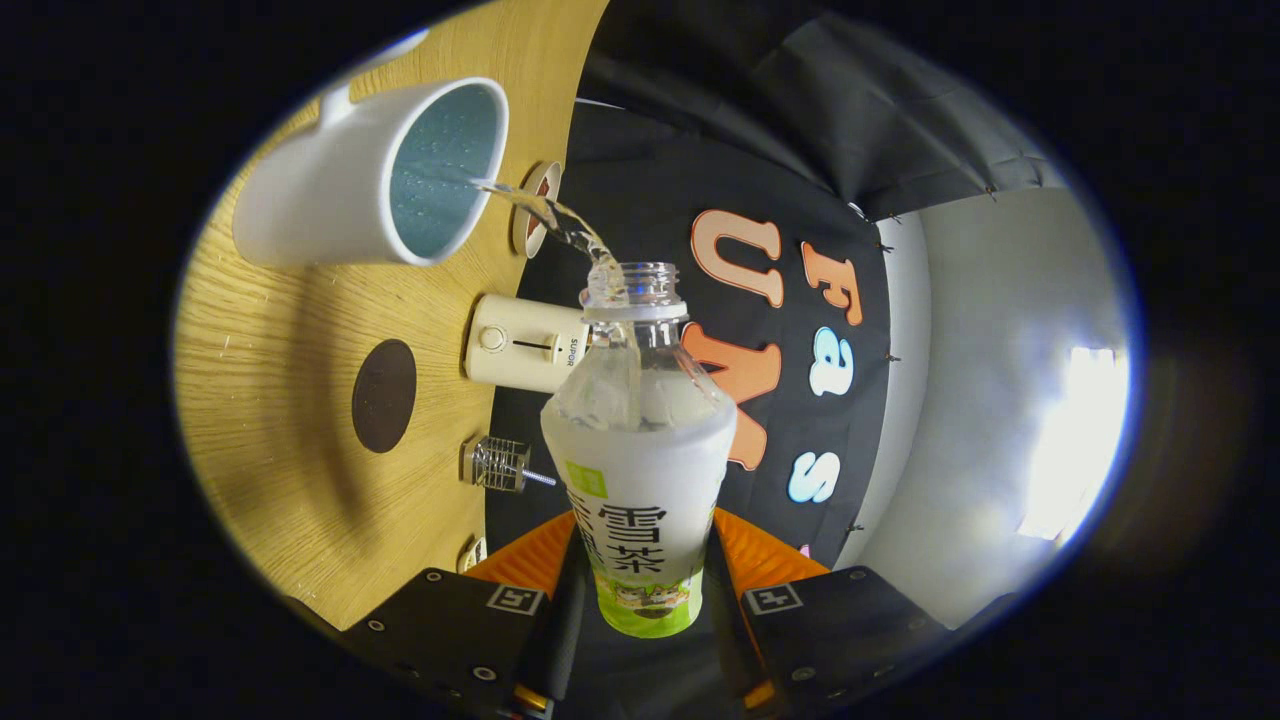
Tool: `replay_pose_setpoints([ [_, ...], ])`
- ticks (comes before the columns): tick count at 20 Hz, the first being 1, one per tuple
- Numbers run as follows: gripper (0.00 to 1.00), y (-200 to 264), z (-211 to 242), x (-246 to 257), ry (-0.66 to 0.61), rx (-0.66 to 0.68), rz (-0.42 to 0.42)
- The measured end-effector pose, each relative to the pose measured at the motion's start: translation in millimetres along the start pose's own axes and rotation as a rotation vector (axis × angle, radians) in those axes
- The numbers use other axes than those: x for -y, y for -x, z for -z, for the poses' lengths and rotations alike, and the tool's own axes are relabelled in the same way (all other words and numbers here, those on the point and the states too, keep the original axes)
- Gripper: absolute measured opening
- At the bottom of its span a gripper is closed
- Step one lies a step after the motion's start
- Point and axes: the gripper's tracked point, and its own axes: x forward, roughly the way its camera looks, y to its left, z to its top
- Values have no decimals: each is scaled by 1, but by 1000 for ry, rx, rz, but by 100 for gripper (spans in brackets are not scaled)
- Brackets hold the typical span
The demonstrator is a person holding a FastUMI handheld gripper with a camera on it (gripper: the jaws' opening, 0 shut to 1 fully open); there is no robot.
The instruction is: Take the bottle from table, then pour the juice into the cup, finally place the bottle on the coaster
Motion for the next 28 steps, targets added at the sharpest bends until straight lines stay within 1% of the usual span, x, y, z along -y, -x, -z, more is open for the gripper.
replay_pose_setpoints([
  [6,58,-3,-3,7,18,11,10],
  [9,58,-4,-6,12,51,33,17],
  [12,58,-4,-3,10,53,24,7],
  [28,58,-7,-16,31,110,72,14],
])
